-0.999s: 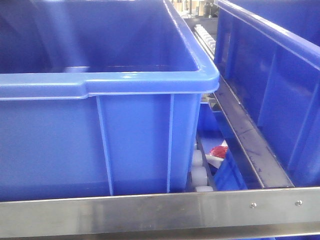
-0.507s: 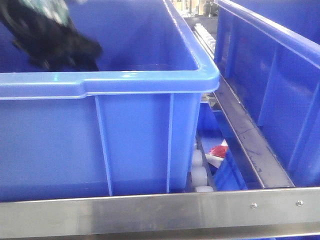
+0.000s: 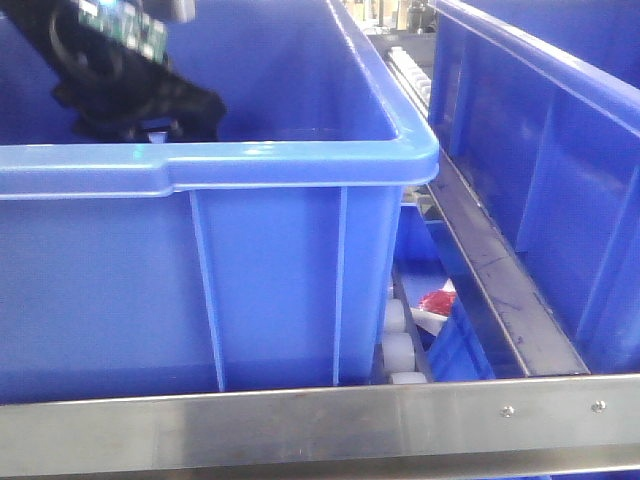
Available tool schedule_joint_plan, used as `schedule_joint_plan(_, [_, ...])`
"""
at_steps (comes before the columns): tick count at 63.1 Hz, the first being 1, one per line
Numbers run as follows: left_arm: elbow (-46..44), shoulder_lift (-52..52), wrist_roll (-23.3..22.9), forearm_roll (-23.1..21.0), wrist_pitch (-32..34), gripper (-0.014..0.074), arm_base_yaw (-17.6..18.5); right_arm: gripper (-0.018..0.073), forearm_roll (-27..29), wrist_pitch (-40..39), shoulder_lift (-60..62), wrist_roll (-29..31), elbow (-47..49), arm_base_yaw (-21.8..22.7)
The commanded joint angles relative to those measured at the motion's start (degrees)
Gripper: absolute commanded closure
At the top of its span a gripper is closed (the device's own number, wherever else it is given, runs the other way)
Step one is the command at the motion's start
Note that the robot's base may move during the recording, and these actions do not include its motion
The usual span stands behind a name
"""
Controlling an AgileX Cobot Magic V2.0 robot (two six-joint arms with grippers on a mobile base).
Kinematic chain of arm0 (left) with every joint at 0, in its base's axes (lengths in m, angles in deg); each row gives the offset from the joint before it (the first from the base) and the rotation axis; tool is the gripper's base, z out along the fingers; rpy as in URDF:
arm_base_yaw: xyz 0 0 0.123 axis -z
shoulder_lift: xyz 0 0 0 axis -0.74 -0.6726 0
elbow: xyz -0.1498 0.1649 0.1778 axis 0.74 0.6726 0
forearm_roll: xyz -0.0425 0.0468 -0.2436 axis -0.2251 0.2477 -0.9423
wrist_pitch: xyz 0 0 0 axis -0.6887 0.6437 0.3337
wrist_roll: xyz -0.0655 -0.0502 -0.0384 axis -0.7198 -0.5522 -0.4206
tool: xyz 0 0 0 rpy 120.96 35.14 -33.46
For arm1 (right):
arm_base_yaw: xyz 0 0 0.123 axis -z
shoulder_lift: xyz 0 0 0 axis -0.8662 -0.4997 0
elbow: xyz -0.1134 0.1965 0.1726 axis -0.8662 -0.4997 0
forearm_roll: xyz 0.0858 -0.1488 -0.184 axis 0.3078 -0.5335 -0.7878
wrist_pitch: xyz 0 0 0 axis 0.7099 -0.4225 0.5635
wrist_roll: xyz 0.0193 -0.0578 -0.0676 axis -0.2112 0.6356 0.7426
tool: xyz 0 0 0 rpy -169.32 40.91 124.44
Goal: Pick and sort blue part to right shelf
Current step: 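Open the left gripper to drop the part and raise it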
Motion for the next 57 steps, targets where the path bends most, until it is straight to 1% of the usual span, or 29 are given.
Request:
schedule_joint_plan(1, [-2.54, 5.92, 0.08, -1.57, -0.69, 0.0013, 0.2, 0.033, -0.41, -5.52, -0.81, 0.71, 1.57, 0.04])
schedule_joint_plan(4, [-2.31, 7.96, 0.08, -1.57, -1.58, 0.0031, 0.2, 0.033, -0.41, -5.52, -0.81, 0.71, 1.57, 0.04])
schedule_joint_plan(11, [-0.66, 14.08, 0.08, -1.57, -2.66, 0.0125, 0.2, 0.033, -0.41, -5.46, -0.81, 0.71, 1.57, 0.04])
schedule_joint_plan(19, [3.68, 22.62, 0.08, -1.57, -2.55, 0.0239, 0.2, 0.033, -0.41, -5.34, -0.81, 0.71, 1.57, 0.04])
schedule_joint_plan(36, [14.23, 40.12, -0.44, -1.15, -1.39, 0.0426, 0.2, 0.033, -0.46, -5.07, -2.89, 0.59, 2.79, 0.04])
schedule_joint_plan(43, [17.87, 46.23, -1.21, -0.83, -0.58, 0.0472, 0.15, 0.033, -0.46, -3.48, -9.18, 0.1, 7.44, 0.04])
schedule_joint_plan(51, [21.56, 52.35, -1.76, 0.47, 0.82, 0.0472, 0.15, 0.033, -0.46, 0.04, -19.38, -0.18, 15.65, 0.1])
schedule_joint_plan(53, [22.26, 53.62, -1.88, 1.09, 1.07, 0.0472, 0.15, 0.033, -0.77, 1.54, -22.63, -0.91, 18.25, 0.14])
schedule_joint_plan(57, [24.08, 56.59, -3.62, 3.05, 1.63, 0.0472, 0.15, 0.033, -1.82, 5.07, -29.45, -2.95, 23.39, 0.14])
